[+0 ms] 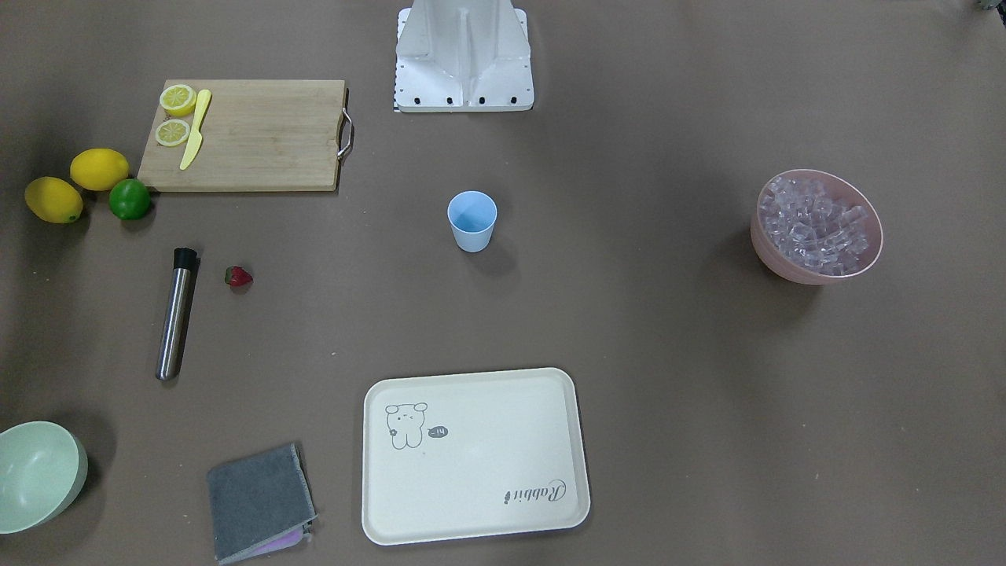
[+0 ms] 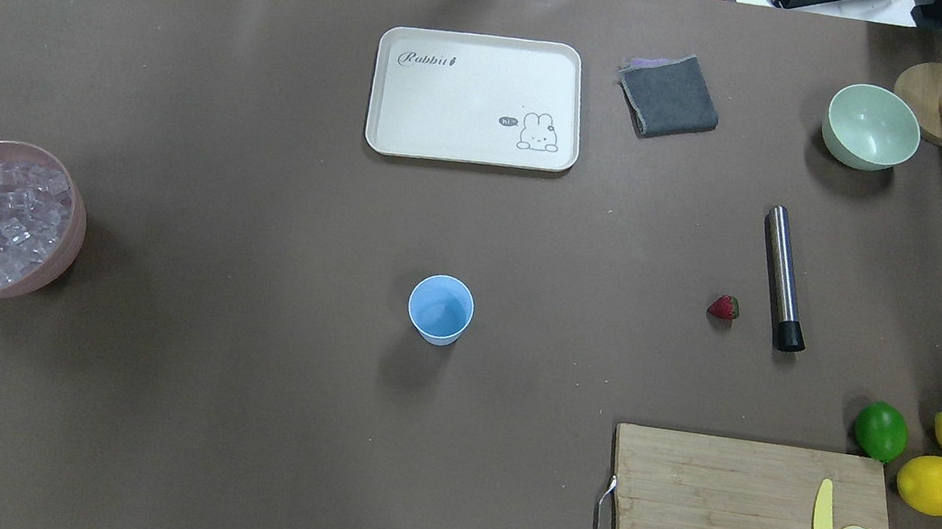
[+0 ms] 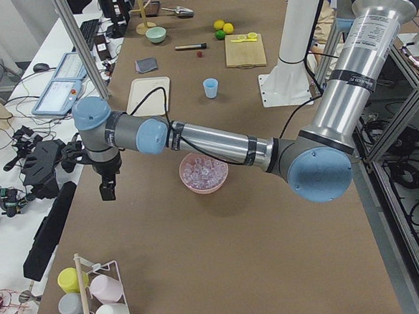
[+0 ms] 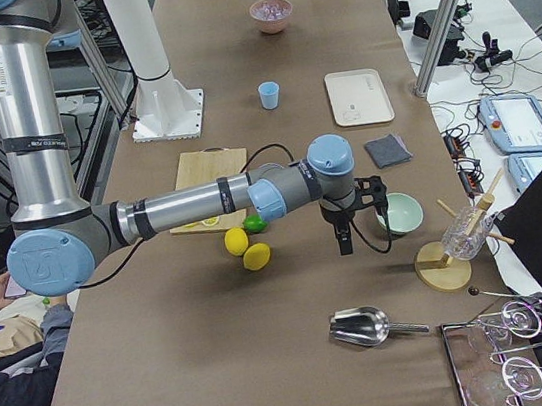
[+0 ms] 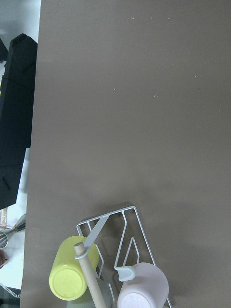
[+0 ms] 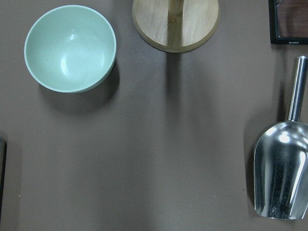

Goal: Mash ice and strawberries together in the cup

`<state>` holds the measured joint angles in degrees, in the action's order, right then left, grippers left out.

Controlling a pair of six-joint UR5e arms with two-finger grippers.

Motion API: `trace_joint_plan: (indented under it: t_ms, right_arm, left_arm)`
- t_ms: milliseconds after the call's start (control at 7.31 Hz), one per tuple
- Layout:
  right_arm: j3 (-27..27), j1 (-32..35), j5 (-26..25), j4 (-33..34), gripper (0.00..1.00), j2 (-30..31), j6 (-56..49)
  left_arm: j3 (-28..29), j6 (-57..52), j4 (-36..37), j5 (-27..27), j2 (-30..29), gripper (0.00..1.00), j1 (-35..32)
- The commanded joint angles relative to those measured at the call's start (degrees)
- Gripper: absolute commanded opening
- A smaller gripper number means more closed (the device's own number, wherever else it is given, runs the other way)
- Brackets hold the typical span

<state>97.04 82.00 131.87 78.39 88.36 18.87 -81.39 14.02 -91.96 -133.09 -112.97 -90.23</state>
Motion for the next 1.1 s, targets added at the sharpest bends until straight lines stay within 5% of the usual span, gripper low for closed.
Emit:
trace_joint_plan:
  t_ms: [0,548,958]
  right_arm:
    - [0.3,0.1,0.3,0.1,1.0,0.2,0.5]
    - [0.4,1.2,0.2,0.1,1.0,0.8,2.7]
    - [1.6,1.6,1.9,0.0,1.0,3.4,7.3]
  left_arm:
    - [-0.5,-0.1,-1.6,-0.7,-0.2,0.98,-0.2]
    - [-0.3,-0.1,-1.3,-12.7,0.3,0.98,3.2]
    - [-11.7,0.6,-2.6,-15.5,5.2,0.98,5.5]
